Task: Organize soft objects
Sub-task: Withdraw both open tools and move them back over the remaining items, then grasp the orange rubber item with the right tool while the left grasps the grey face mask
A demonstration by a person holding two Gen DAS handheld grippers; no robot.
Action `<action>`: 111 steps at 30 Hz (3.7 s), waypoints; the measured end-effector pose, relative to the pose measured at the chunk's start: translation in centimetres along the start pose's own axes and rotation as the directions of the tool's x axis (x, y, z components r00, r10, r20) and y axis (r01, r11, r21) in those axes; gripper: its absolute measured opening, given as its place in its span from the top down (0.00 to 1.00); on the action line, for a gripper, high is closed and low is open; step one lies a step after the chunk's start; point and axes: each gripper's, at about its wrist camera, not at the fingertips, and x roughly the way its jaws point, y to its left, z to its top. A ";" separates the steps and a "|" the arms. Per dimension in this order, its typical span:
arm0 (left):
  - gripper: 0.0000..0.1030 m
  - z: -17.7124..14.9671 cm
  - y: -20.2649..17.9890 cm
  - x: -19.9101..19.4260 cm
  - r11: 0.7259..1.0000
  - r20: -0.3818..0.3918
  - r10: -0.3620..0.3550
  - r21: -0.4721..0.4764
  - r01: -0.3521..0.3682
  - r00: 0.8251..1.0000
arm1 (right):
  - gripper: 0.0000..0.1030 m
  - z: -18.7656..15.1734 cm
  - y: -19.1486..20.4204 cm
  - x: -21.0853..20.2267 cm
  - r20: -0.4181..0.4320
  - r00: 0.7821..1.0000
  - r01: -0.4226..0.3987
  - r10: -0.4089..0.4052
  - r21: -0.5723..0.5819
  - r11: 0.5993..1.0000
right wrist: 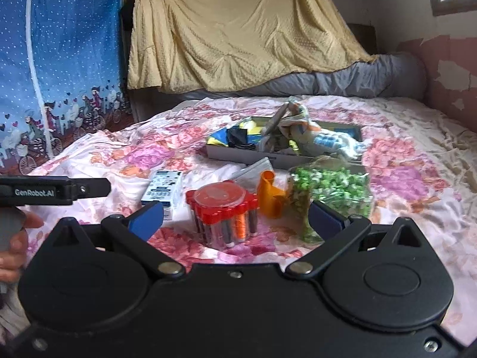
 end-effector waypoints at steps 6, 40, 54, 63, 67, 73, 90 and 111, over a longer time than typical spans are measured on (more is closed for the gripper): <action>0.01 0.8 0.1 0.9 1.000 0.009 0.007 0.008 -0.007 1.000 | 0.00 1.3 0.1 1.5 -0.008 0.998 -0.062 0.062 -0.020 0.998; 0.01 2.4 0.2 6.3 0.997 -0.048 -0.080 -0.019 0.079 0.996 | 0.00 5.6 -2.6 8.3 -0.099 0.988 -0.120 0.114 -0.056 0.991; 0.01 5.8 -2.1 11.6 0.992 -0.156 -0.122 -0.037 0.118 0.980 | 0.00 9.9 -6.2 12.9 -0.235 0.962 -0.188 0.137 -0.208 0.960; 0.01 9.3 -5.0 17.5 0.987 -0.271 -0.140 0.040 0.156 0.952 | 0.00 10.1 -7.5 12.5 -0.213 0.970 -0.214 0.117 -0.520 0.827; 0.01 10.2 -5.7 20.4 0.983 -0.350 -0.141 0.061 0.172 0.926 | 0.01 8.9 -5.8 12.5 -0.261 0.951 -0.297 0.163 -0.645 0.704; 0.01 10.2 -6.2 22.9 0.974 -0.417 -0.147 0.095 0.204 0.897 | 0.13 8.0 -3.4 12.6 -0.337 0.933 -0.353 0.128 -0.781 0.515; 0.09 9.0 -6.7 27.4 0.958 -0.555 -0.173 0.098 0.271 0.813 | 0.63 6.8 -2.9 17.0 -0.449 0.869 -0.492 0.209 -0.737 0.463; 0.37 8.0 -7.0 28.9 0.954 -0.613 -0.226 0.019 0.300 0.757 | 0.69 5.4 -1.6 19.8 -0.491 0.852 -0.509 0.184 -0.693 0.510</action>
